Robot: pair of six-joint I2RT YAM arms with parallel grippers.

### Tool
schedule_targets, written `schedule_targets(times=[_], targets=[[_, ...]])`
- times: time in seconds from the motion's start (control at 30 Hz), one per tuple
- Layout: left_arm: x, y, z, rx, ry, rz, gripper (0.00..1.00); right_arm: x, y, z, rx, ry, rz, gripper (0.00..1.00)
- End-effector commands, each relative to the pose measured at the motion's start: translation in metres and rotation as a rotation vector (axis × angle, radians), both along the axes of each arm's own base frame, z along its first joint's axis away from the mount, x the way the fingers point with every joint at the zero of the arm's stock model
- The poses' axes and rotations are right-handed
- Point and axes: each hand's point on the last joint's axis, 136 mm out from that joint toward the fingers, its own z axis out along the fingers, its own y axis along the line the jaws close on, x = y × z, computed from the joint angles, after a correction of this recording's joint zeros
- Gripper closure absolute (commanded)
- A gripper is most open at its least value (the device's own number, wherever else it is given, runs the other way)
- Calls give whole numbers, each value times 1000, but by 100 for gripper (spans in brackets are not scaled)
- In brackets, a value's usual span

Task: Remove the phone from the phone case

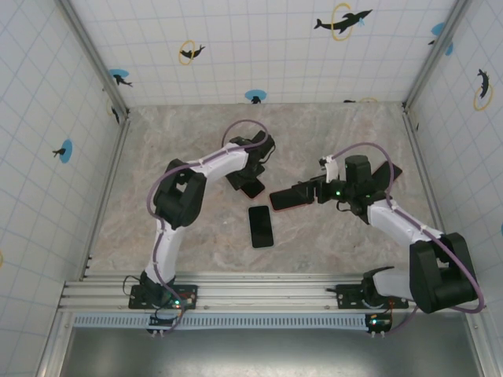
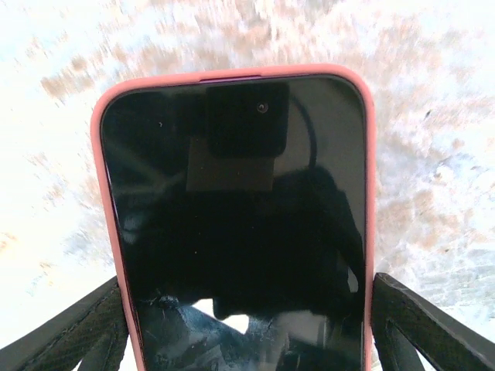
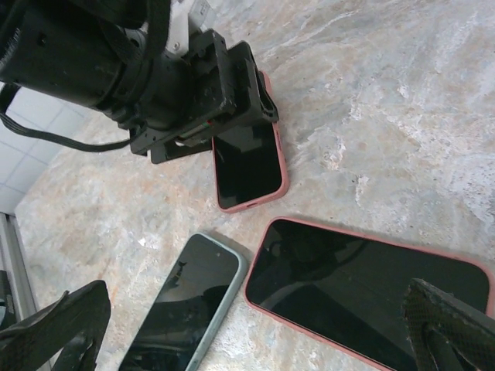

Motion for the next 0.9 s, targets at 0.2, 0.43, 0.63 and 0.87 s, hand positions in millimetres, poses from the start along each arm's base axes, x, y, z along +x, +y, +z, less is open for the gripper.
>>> schedule_targets(times=[0.2,0.43,0.63,0.87], targets=[[26,-12,83,-139,-226,-125,51,6,20,16,180,30,-18,1],[23,-30,115,-270,-305,-210,52,12,38,20,210,33,17,1],[13,-52,143,-391,-368,-300,52,21,54,23,256,55,41,10],[2,-68,164,-482,-417,-371,52,32,70,27,305,73,63,23]])
